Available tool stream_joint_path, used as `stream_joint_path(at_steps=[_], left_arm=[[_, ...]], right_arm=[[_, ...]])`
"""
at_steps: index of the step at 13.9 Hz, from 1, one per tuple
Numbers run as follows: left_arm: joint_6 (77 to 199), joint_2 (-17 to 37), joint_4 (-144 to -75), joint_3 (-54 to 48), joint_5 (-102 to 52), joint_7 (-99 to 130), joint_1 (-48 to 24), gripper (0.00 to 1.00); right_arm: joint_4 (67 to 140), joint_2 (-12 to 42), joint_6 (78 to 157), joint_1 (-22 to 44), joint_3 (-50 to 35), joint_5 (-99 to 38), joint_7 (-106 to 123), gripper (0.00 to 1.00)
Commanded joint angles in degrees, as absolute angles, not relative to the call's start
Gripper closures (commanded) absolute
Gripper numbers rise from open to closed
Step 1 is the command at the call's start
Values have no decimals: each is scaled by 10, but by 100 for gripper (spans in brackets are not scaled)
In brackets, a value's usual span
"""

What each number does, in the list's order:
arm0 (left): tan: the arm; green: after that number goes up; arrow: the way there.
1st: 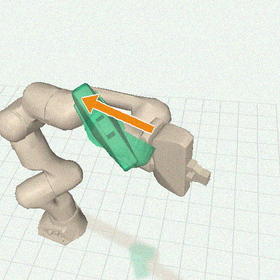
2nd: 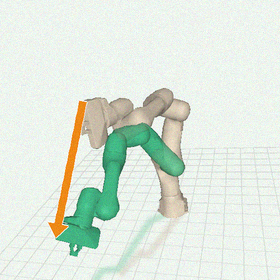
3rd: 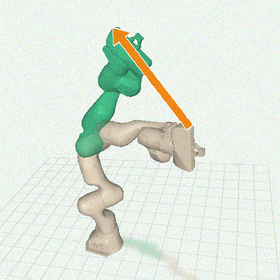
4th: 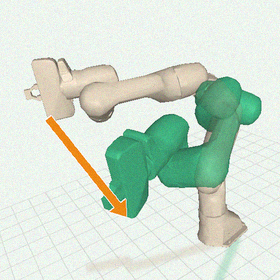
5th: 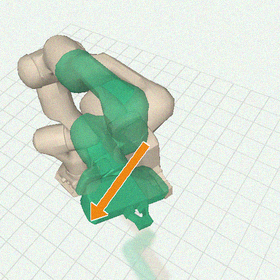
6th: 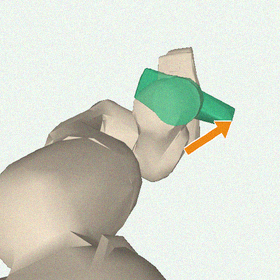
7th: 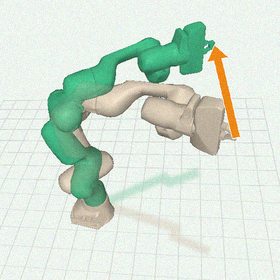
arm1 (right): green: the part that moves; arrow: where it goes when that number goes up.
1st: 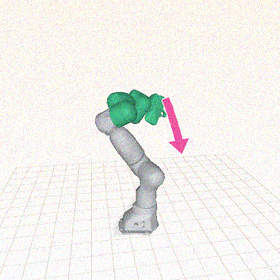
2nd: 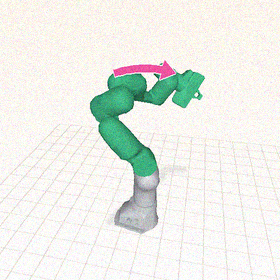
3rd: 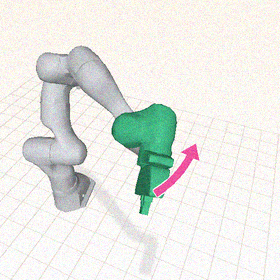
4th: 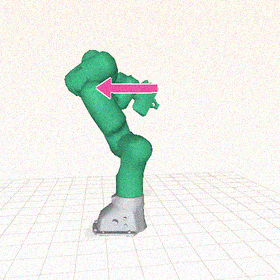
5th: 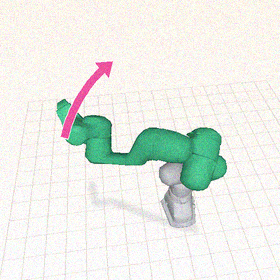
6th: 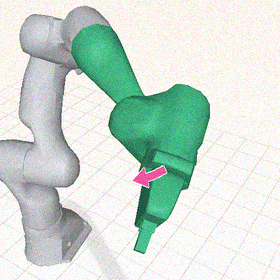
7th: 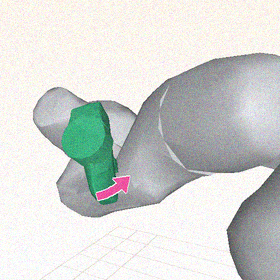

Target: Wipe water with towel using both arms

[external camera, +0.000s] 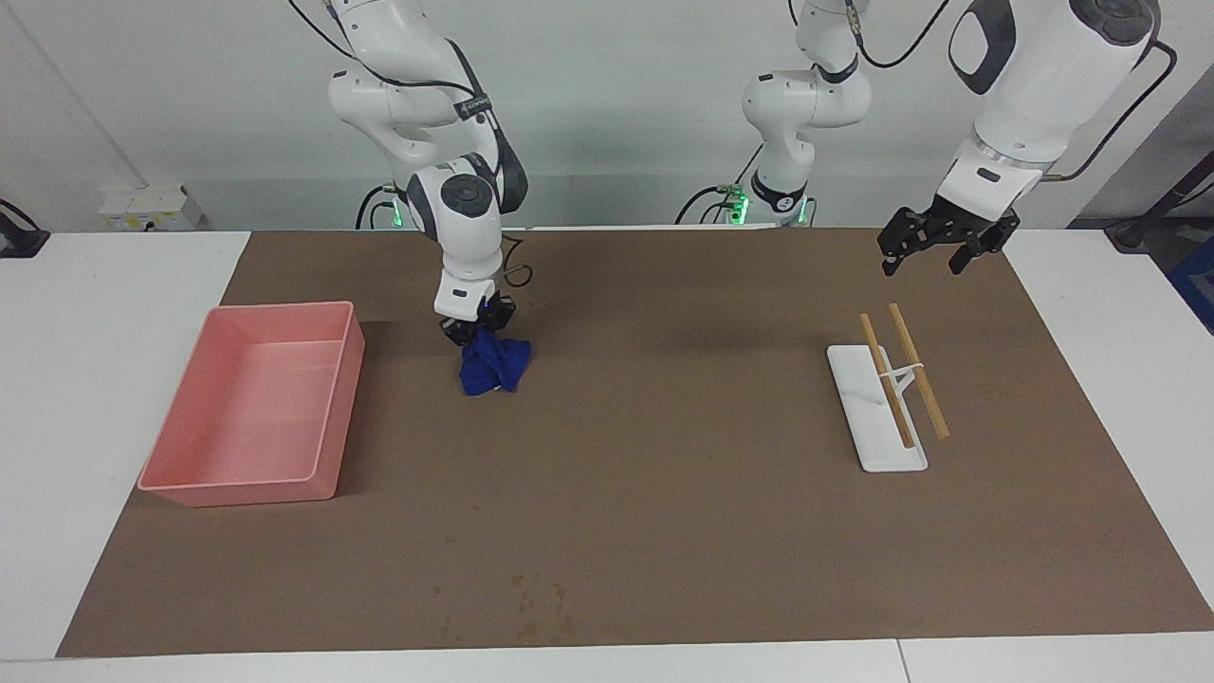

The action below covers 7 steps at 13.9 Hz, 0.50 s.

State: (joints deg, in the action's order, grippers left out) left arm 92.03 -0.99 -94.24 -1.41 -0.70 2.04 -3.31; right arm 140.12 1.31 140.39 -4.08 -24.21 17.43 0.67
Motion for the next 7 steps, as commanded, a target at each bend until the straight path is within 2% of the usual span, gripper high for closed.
stream_joint_path(at_steps=[1,4,7], left_arm=[[917,-22,-954,-13,-15,14,-29,0],[917,-22,-953,-13,-15,13,-29,0],[917,-22,-954,-13,-15,14,-29,0]], right_arm=[[1423,48,1432,-87,-235,253,29,100],[1431,51,1431,-123,-239,228,-5,100],[1434,46,1407,-113,-242,73,-5,100]])
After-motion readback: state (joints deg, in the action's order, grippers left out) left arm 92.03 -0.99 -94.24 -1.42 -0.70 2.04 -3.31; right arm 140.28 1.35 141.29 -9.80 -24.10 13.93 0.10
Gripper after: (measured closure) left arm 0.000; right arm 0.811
